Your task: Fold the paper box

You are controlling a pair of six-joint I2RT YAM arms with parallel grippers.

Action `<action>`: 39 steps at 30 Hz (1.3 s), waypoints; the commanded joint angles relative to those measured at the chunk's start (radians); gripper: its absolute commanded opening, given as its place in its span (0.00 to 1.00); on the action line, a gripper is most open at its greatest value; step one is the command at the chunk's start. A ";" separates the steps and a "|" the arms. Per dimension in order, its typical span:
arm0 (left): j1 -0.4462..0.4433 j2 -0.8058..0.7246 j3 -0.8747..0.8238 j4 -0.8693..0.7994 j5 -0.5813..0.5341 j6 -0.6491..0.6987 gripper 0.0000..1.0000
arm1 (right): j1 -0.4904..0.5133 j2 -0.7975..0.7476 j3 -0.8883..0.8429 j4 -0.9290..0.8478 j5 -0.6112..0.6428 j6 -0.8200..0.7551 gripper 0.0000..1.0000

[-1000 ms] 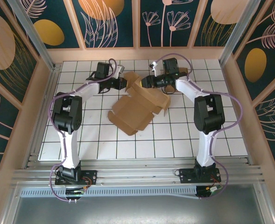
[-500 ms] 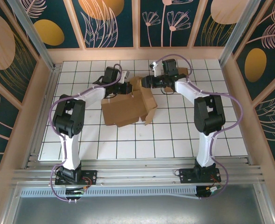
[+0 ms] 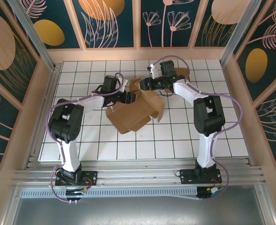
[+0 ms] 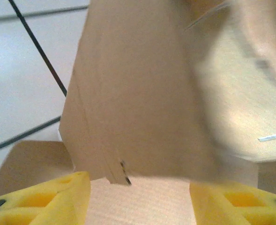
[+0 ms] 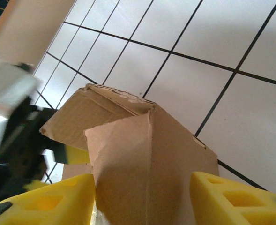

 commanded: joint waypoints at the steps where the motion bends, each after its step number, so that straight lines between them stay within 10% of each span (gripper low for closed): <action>1: -0.003 -0.123 -0.053 0.047 -0.098 0.128 0.61 | 0.012 -0.029 -0.025 -0.054 0.052 -0.053 0.56; 12: 0.062 -0.330 -0.136 -0.002 -0.272 0.376 0.59 | 0.018 -0.047 -0.029 -0.061 0.036 -0.066 0.57; 26: 0.138 0.075 0.197 -0.169 0.252 0.784 0.62 | -0.008 0.002 0.026 -0.068 -0.063 -0.020 0.57; 39: 0.102 0.311 0.494 -0.410 0.393 0.885 0.64 | -0.030 0.061 0.063 -0.073 -0.156 -0.016 0.58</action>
